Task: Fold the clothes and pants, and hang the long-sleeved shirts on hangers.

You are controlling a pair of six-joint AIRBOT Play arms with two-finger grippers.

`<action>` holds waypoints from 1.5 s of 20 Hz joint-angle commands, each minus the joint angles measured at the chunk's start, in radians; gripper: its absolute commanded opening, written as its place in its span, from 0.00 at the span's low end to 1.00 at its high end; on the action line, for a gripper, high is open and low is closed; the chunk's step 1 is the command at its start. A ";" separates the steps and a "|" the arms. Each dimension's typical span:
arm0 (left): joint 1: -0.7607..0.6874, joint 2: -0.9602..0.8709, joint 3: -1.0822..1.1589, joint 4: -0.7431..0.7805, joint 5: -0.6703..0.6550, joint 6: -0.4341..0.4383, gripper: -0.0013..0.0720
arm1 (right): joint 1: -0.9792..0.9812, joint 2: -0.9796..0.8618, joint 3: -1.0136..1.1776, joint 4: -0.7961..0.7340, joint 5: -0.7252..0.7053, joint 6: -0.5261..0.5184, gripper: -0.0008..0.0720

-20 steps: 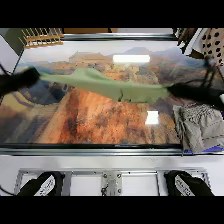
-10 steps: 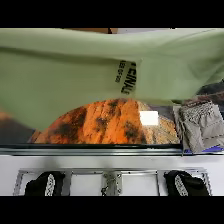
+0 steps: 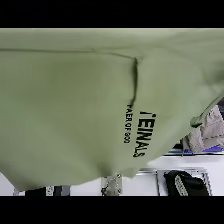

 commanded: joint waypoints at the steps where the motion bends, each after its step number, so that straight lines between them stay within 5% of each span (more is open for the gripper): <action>1: -0.049 -0.225 0.000 0.003 -0.175 -0.005 0.02 | 0.003 -0.189 0.001 -0.003 0.196 0.051 0.02; 6: -0.237 -0.708 0.001 0.059 -0.206 -0.001 0.02 | 0.028 -0.621 0.000 -0.054 0.350 0.077 0.02; 13: -0.351 -1.129 0.001 0.054 0.072 -0.005 0.02 | 0.121 -1.046 0.093 -0.146 0.083 0.089 0.02; 20: -0.311 -1.123 0.000 0.058 0.079 0.000 0.02 | 0.132 -1.008 0.084 -0.364 0.071 0.107 0.02; 30: -0.335 -0.975 -0.471 0.082 0.249 0.029 0.02 | 0.204 -0.825 -0.486 -0.389 -0.105 0.130 0.03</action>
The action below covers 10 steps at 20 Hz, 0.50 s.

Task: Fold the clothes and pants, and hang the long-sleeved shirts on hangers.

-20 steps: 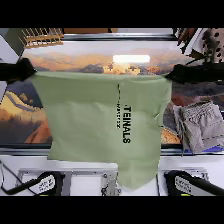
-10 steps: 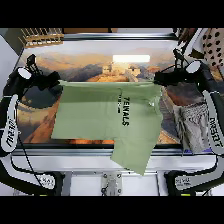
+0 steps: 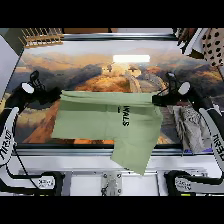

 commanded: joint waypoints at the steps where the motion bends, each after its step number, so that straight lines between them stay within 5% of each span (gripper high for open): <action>1: -0.022 0.018 -0.133 -0.001 0.089 0.002 0.03 | 0.032 0.021 -0.156 0.019 -0.110 0.007 0.03; 2: -0.028 0.018 -0.149 -0.001 0.095 0.002 0.03 | 0.035 0.020 -0.166 0.042 -0.118 0.007 0.05; 3: -0.028 0.019 -0.152 -0.001 0.088 -0.007 0.14 | 0.035 0.020 -0.166 0.069 -0.117 0.007 0.06; 4: -0.023 0.024 -0.150 -0.001 0.077 -0.027 0.58 | 0.032 0.026 -0.163 0.081 -0.114 0.007 0.29; 5: -0.010 0.045 -0.148 -0.001 0.061 -0.050 0.84 | 0.026 0.042 -0.153 0.078 -0.103 0.007 0.63; 10: 0.167 0.282 -0.213 0.079 -0.114 -0.052 0.83 | -0.097 0.300 -0.121 0.024 0.023 0.006 0.69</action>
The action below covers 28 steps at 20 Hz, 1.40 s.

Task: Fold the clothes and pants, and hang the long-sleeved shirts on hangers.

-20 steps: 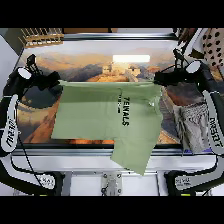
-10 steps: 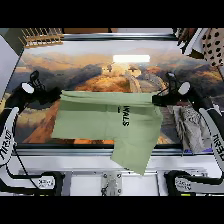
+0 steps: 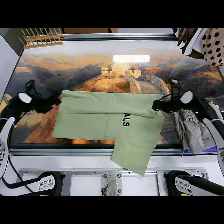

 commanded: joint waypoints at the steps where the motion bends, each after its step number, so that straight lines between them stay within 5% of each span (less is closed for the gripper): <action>1: 0.130 0.161 -0.100 0.072 -0.141 -0.013 0.83 | -0.080 0.192 0.005 -0.027 0.098 -0.001 0.69; 6: 0.270 0.319 -0.412 0.037 -0.175 -0.014 0.83 | -0.088 0.362 -0.001 -0.008 0.095 -0.003 0.69; 12: 0.271 0.341 -0.579 -0.171 -0.053 -0.003 0.83 | -0.088 0.370 -0.002 0.009 0.095 -0.003 0.69; 20: 0.048 0.297 -0.583 -0.184 0.045 -0.058 0.82 | -0.091 0.370 -0.002 0.012 0.127 -0.003 0.69; 22: 0.012 0.268 -0.566 -0.181 0.027 -0.058 0.34 | -0.099 0.370 -0.002 0.001 0.177 -0.003 0.69; 24: -0.016 0.262 -0.541 -0.174 0.009 -0.049 0.03 | -0.131 0.375 -0.026 0.000 0.254 -0.003 0.69; 28: -0.049 0.262 -0.517 -0.173 -0.024 -0.023 0.02 | -0.239 0.383 -0.254 0.002 0.460 -0.003 0.69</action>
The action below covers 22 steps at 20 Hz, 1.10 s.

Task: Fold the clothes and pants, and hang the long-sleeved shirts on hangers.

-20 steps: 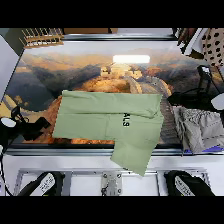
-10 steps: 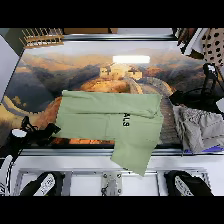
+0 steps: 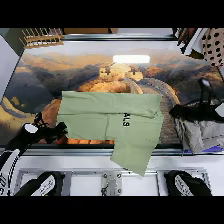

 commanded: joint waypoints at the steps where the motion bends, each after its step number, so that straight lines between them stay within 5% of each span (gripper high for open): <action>1: -0.029 -0.004 0.016 -0.007 -0.018 0.022 0.02 | -0.072 0.004 -0.210 0.005 0.168 0.000 0.69; 7: -0.028 -0.004 0.016 -0.008 -0.013 0.022 0.02 | -0.034 0.003 -0.526 0.227 0.039 -0.057 0.69; 16: -0.028 -0.004 0.016 -0.008 -0.008 0.022 0.02 | 0.235 -0.059 -0.554 0.308 -0.114 -0.014 0.67; 18: -0.028 -0.004 0.017 -0.007 -0.008 0.022 0.02 | 0.235 -0.053 -0.544 0.323 -0.133 -0.045 0.30; 20: -0.028 0.001 0.019 -0.001 -0.016 0.029 0.02 | 0.234 -0.030 -0.513 0.309 -0.122 -0.046 0.09; 22: -0.028 0.053 0.019 0.054 -0.059 0.029 0.02 | 0.229 0.011 -0.463 0.251 -0.069 -0.043 0.03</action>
